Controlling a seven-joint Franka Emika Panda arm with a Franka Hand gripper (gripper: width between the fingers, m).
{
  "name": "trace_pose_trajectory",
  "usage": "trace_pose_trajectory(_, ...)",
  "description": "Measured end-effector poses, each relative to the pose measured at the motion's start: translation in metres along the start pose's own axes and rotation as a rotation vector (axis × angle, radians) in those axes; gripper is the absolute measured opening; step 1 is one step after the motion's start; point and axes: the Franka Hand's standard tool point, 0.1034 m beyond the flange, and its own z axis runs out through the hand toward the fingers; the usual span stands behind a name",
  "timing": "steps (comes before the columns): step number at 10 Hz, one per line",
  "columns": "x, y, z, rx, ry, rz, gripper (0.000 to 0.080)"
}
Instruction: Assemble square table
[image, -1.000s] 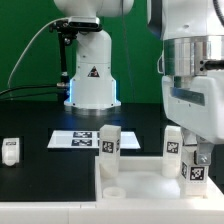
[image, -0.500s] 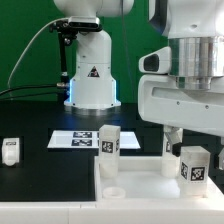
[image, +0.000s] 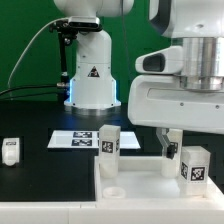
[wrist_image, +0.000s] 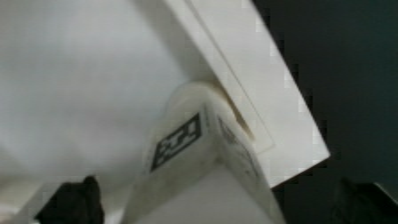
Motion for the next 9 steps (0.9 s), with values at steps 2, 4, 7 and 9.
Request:
trace_pose_trajectory(2, -0.0015, -0.0014, 0.0005, -0.004, -0.004, -0.218, 0.0649)
trace_pose_trajectory(4, -0.0002, 0.0013, 0.0007, -0.011, -0.002, -0.343, 0.0649)
trace_pose_trajectory(7, -0.0004, 0.0034, -0.0028, -0.017, -0.074, -0.196, 0.0649)
trace_pose_trajectory(9, 0.0002, 0.0035, -0.0018, -0.019, -0.064, -0.129, 0.0636)
